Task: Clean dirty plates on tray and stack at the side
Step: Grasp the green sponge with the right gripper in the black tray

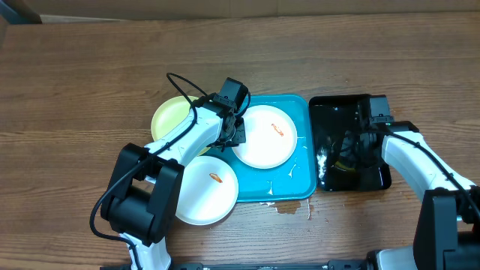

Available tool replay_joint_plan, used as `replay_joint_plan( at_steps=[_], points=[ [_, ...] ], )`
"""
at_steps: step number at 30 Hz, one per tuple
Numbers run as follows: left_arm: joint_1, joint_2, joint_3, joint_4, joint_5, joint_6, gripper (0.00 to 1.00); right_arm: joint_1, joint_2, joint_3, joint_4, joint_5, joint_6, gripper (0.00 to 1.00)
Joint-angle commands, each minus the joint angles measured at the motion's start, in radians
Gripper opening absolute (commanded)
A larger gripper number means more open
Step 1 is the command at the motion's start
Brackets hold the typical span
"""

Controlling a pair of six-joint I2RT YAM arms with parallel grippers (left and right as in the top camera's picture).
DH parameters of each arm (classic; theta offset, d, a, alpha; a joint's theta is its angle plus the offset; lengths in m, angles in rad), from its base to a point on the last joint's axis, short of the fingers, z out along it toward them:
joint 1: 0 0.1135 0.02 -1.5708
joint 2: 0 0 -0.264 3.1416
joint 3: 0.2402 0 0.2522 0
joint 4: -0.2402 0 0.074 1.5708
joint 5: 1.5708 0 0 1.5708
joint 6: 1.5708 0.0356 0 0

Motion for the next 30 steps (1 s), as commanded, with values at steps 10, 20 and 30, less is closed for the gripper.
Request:
replay_joint_plan(
  at_steps=[10,20,30],
  points=[
    [-0.004,0.010,-0.003,-0.013,-0.006,0.001,0.27,-0.002,-0.021,0.004,0.011,-0.002,0.001,0.27],
    [-0.022,0.010,-0.003,-0.011,-0.008,0.001,0.29,-0.002,-0.019,0.000,0.019,-0.001,0.001,0.38],
    [-0.022,0.010,-0.003,-0.005,-0.014,0.001,0.34,-0.002,-0.018,-0.026,0.053,0.008,0.001,0.44]
  ],
)
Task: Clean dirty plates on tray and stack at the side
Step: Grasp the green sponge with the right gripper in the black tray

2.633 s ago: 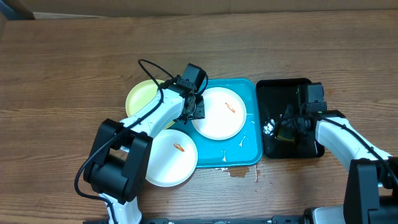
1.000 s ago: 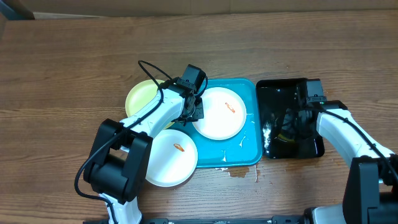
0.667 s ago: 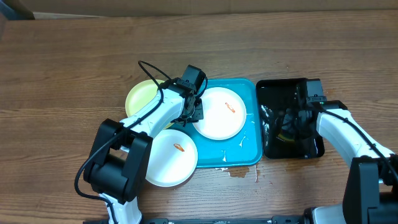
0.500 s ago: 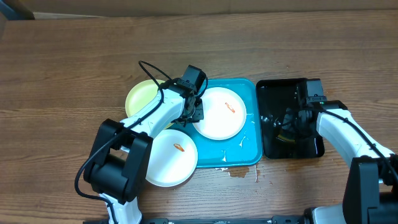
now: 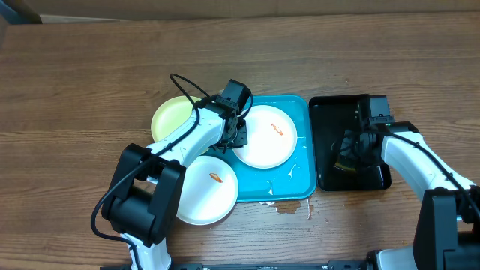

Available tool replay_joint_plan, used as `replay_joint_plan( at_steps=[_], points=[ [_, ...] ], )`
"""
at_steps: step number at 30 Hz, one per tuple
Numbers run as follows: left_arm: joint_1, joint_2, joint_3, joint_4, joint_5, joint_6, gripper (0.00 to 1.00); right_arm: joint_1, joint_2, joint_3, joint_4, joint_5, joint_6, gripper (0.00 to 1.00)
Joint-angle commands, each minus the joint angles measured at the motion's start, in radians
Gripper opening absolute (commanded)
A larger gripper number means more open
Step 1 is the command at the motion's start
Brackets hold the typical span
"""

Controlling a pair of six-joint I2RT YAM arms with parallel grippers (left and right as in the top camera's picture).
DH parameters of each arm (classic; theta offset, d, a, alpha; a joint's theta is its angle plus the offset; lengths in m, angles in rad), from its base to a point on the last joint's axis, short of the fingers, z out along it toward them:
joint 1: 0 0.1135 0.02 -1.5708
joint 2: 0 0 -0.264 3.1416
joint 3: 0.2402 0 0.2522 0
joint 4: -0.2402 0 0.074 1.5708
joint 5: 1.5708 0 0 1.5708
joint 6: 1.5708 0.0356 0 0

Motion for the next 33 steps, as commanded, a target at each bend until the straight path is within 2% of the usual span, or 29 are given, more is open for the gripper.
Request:
replay_joint_plan(
  at_steps=[1,4,11,14,16,17,19,21,23,28,30,33],
  points=[
    [-0.007,0.010,-0.003,0.004,-0.013,0.001,0.34,-0.002,-0.017,-0.019,0.018,0.019,-0.002,0.47],
    [-0.007,0.010,-0.003,0.004,-0.014,0.001,0.35,-0.002,-0.016,-0.020,0.031,0.032,-0.001,0.53],
    [-0.007,0.010,-0.003,0.007,-0.013,0.001,0.37,-0.002,-0.013,-0.020,0.045,0.028,0.003,0.50],
    [-0.007,0.010,-0.003,0.006,-0.013,0.001,0.42,-0.002,0.005,-0.022,0.043,0.023,0.003,0.49],
    [-0.007,0.010,-0.003,0.007,-0.013,0.001,0.44,-0.002,0.018,-0.029,0.047,0.016,0.003,0.42],
    [-0.007,0.010,-0.003,0.007,-0.013,0.001,0.43,-0.002,0.021,-0.029,0.047,0.016,0.002,0.33],
    [-0.007,0.010,-0.003,0.007,-0.013,0.001,0.39,-0.002,0.020,-0.026,0.048,0.016,0.002,0.16],
    [-0.007,0.010,-0.003,0.008,-0.013,0.001,0.38,-0.002,0.017,-0.010,0.039,0.017,0.002,0.09],
    [-0.007,0.010,-0.003,0.016,-0.013,0.001,0.36,-0.002,0.013,0.024,0.013,0.017,0.002,0.05],
    [-0.007,0.010,-0.003,0.037,-0.013,0.002,0.11,-0.002,0.005,0.129,-0.097,0.017,-0.003,0.04],
    [-0.007,0.010,-0.003,0.037,-0.013,0.002,0.05,-0.002,0.005,0.153,-0.120,0.017,-0.003,0.04],
    [-0.007,0.010,-0.003,0.037,-0.013,0.002,0.04,-0.002,0.005,0.169,-0.125,0.017,-0.006,0.04]
  ],
)
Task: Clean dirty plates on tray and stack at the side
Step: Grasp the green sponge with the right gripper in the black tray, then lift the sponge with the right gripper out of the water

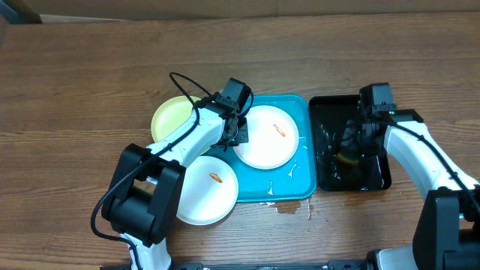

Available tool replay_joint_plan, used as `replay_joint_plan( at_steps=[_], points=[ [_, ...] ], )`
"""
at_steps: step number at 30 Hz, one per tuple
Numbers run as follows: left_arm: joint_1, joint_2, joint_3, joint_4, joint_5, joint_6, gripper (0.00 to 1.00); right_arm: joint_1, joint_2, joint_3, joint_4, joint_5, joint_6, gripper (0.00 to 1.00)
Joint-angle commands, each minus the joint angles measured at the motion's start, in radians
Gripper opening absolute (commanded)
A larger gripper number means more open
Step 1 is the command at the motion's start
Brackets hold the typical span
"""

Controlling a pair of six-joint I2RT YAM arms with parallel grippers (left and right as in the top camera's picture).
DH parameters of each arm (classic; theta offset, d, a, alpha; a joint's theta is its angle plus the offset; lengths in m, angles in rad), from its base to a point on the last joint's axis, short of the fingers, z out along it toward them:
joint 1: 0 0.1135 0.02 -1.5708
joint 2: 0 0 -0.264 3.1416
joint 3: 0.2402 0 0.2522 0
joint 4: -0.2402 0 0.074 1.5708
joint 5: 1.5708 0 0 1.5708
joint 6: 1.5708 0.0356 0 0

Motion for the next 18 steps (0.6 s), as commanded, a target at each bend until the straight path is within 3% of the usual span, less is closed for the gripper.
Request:
replay_joint_plan(
  at_steps=[1,3,10,18],
  points=[
    [-0.007,0.010,-0.003,0.000,-0.011,0.002,0.11,-0.002,-0.007,0.037,-0.004,0.006,-0.006,0.04],
    [-0.007,0.010,-0.003,0.000,-0.011,0.001,0.17,-0.002,-0.007,0.037,-0.004,0.006,-0.006,0.04],
    [-0.007,0.011,-0.055,0.068,-0.002,0.000,0.21,-0.002,-0.007,0.037,-0.003,0.001,-0.054,0.04],
    [-0.006,0.010,-0.052,0.068,-0.001,0.001,0.04,-0.002,-0.007,0.119,-0.082,0.002,-0.060,0.04]
  ],
)
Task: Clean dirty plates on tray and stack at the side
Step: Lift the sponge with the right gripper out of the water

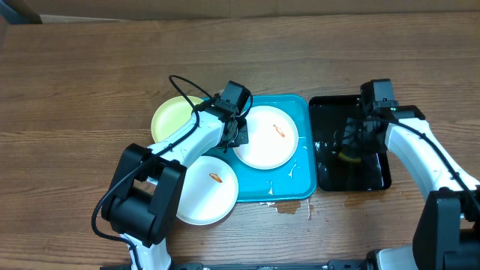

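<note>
A white plate (268,139) with an orange smear lies on the blue tray (300,184). My left gripper (238,135) is at the plate's left rim and looks shut on it. My right gripper (351,146) hangs over the black water basin (375,176), its dark fingers shut on a small yellowish sponge (346,157). A second white plate (206,191) with an orange smear lies on the table, overlapping the tray's front left corner. Partly under my left arm, a pale yellow plate (172,116) lies on the table left of the tray.
White specks and a wet patch (289,206) mark the tray's front edge and the table beside it. A cable (180,82) loops above the left arm. Bare wooden table (75,112) stretches to the left and back.
My right gripper has shifted slightly to the right over the basin with the sponge under it. The left gripper and all the plates are where they were.
My right gripper was low in the basin at the two oldest moments, with the water disturbed. Then it stood higher and further back, with a yellowish sponge showing beneath it, as it does now. My left gripper stayed at the tray plate's left rim throughout.
</note>
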Available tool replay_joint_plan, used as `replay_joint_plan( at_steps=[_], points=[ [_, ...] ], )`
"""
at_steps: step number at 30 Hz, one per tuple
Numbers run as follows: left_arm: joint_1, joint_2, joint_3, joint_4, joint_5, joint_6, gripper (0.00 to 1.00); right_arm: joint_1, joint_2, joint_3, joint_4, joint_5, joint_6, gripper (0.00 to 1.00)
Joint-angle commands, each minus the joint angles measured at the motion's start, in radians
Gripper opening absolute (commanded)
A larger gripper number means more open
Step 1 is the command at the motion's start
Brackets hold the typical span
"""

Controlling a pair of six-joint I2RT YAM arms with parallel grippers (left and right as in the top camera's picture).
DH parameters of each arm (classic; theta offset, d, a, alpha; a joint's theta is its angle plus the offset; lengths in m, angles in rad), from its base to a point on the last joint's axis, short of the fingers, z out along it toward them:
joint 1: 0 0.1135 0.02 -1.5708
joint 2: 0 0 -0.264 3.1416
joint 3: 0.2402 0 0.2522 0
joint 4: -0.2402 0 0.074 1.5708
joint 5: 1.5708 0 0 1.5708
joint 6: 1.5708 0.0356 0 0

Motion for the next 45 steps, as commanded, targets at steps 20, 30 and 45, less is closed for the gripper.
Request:
replay_joint_plan(
  at_steps=[20,30,45],
  points=[
    [0.023,0.009,0.023,-0.049,-0.014,0.002,0.04,0.136,-0.001,0.108,-0.071,0.203,-0.192,0.04],
    [0.028,0.009,0.023,-0.053,-0.007,0.002,0.04,0.137,-0.001,0.108,-0.039,0.172,-0.190,0.04],
    [0.028,0.009,0.023,-0.054,-0.007,0.002,0.04,0.135,-0.001,0.108,-0.007,0.060,-0.163,0.04]
  ],
)
